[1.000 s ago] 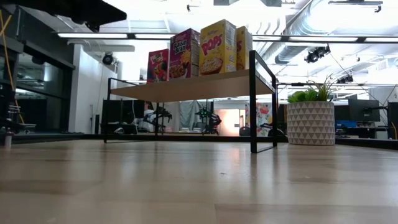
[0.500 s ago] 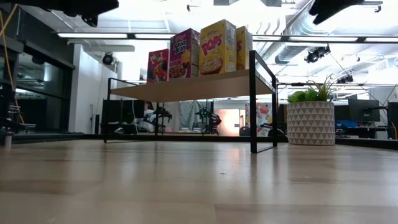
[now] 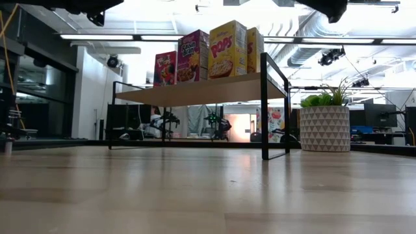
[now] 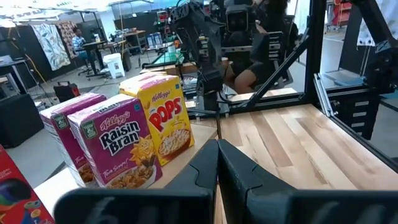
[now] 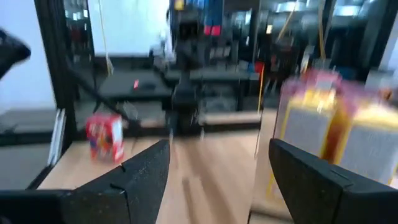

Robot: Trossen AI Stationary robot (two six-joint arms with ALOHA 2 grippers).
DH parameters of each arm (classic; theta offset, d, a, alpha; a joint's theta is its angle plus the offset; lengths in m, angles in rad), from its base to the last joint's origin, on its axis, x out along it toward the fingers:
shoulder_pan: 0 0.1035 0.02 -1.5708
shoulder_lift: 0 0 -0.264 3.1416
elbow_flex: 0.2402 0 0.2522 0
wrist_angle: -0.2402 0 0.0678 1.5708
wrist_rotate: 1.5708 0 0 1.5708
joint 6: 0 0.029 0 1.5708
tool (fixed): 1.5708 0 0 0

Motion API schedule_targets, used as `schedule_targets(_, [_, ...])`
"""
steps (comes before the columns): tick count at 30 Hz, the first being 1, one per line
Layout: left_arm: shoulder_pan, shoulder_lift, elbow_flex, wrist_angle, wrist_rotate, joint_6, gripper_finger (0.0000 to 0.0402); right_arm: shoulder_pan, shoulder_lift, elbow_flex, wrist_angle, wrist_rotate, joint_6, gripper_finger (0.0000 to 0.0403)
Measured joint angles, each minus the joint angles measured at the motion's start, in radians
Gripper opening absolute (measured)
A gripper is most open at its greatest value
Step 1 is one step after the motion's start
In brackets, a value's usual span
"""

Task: Stack cereal on shelf
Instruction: Adjust the yellow cereal box on the shelf

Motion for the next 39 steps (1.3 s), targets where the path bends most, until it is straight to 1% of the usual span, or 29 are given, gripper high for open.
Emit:
schedule_targets(2, [0.000,0.000,0.000,0.006,0.000,0.000,0.0001,-0.024,0.007,-0.004,0.075,-0.016,-0.064,0.0267])
schedule_targets(5, [0.000,0.000,0.000,0.019,0.000,0.000,0.0001,-0.065,0.009,0.010,0.091,-0.027,-0.116,0.0267])
schedule_targets(8, [0.000,0.000,0.000,0.020,0.000,0.000,0.0001,-0.117,0.008,0.033,0.093,0.020,-0.127,0.0267])
schedule_targets(11, [0.000,0.000,0.000,0.019,0.000,0.000,0.0000,-0.171,0.007,0.040,0.035,0.078,-0.104,0.0258])
schedule_targets(13, [0.000,0.000,0.000,0.019,0.000,0.000,0.0000,-0.201,0.008,0.040,-0.022,0.087,-0.057,0.0239])
schedule_targets(15, [0.000,0.000,0.000,0.019,0.000,0.000,0.0001,-0.223,0.008,0.040,-0.055,0.085,-0.009,0.0208])
schedule_targets(17, [0.000,0.000,0.000,0.020,0.000,0.000,0.0000,-0.234,0.008,0.040,-0.064,0.077,0.014,0.0162])
schedule_targets(21, [0.000,0.000,0.000,0.029,0.000,0.000,0.0001,-0.235,0.008,0.040,-0.051,0.049,0.004,0.0036])
schedule_targets(22, [0.000,0.000,0.000,0.036,0.000,0.000,0.0001,-0.235,0.008,0.040,-0.049,0.043,-0.002,0.0019])
schedule_targets(23, [0.000,0.000,0.000,0.042,0.000,0.000,0.0000,-0.235,0.008,0.040,-0.050,0.041,-0.004,0.0014])
schedule_targets(26, [0.000,0.001,0.000,0.043,0.000,0.001,0.0000,-0.238,0.017,0.040,-0.050,0.056,0.016,0.0022])
schedule_targets(30, [0.000,0.001,0.000,0.041,-0.024,0.001,0.0000,-0.238,0.058,0.047,-0.056,0.098,0.016,0.0004])
schedule_targets(34, [0.000,0.012,0.000,0.042,-0.046,0.002,0.0001,-0.245,0.127,0.101,-0.088,0.200,0.015,0.0002])
schedule_targets(39, [0.000,0.039,-0.001,0.041,-0.049,0.003,0.0001,-0.286,0.217,0.190,-0.188,0.218,0.016,0.0001])
